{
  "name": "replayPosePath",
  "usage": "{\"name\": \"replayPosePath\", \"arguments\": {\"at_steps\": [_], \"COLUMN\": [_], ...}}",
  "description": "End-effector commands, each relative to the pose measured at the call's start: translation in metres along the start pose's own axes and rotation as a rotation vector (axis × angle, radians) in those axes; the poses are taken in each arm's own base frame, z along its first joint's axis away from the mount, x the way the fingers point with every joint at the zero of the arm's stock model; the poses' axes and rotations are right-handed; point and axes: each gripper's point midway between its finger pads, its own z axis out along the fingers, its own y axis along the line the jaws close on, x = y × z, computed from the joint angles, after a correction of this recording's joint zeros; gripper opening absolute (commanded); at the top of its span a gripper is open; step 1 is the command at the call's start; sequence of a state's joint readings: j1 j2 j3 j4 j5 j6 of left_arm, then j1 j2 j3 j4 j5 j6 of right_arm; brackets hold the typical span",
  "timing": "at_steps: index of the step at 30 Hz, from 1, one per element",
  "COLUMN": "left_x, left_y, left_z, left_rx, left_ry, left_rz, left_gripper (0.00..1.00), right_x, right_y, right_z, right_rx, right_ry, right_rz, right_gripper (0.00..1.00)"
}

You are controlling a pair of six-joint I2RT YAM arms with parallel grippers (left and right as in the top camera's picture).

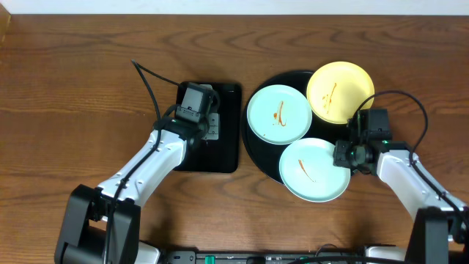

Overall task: Clean dirty plates on tray and stack at the side
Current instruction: 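Grasp the green sponge with the left gripper, then grip the front light-blue plate rim with the right gripper and tilt it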

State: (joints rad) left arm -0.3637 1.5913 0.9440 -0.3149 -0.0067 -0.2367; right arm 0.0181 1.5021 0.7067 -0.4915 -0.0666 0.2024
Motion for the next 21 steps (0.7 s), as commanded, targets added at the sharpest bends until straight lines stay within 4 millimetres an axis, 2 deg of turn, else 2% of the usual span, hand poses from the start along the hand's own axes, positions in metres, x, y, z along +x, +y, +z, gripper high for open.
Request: {"name": "replayPosePath", "arguments": {"at_steps": [1, 5, 11, 21], "left_x": [-0.007, -0.002, 0.007, 0.009], "left_y": [-0.001, 0.004, 0.009, 0.008], "left_z": [-0.007, -0.003, 0.008, 0.012], "left_rx": [0.001, -0.027, -0.05, -0.051], "left_ry": [-0.018, -0.008, 0.027, 0.034], "left_rz": [-0.008, -0.008, -0.004, -0.004], "left_gripper": [0.08, 0.08, 0.08, 0.08], "right_x": [-0.001, -0.001, -0.004, -0.005], "right_y": [0.002, 0.002, 0.003, 0.023], "right_z": [0.006, 0.007, 0.007, 0.002], "right_rx": [0.01, 0.01, 0.007, -0.109], "right_ry": [0.014, 0.017, 0.004, 0.006], "right_rz": [-0.012, -0.012, -0.013, -0.017], "right_gripper": [0.4, 0.27, 0.01, 0.01]}}
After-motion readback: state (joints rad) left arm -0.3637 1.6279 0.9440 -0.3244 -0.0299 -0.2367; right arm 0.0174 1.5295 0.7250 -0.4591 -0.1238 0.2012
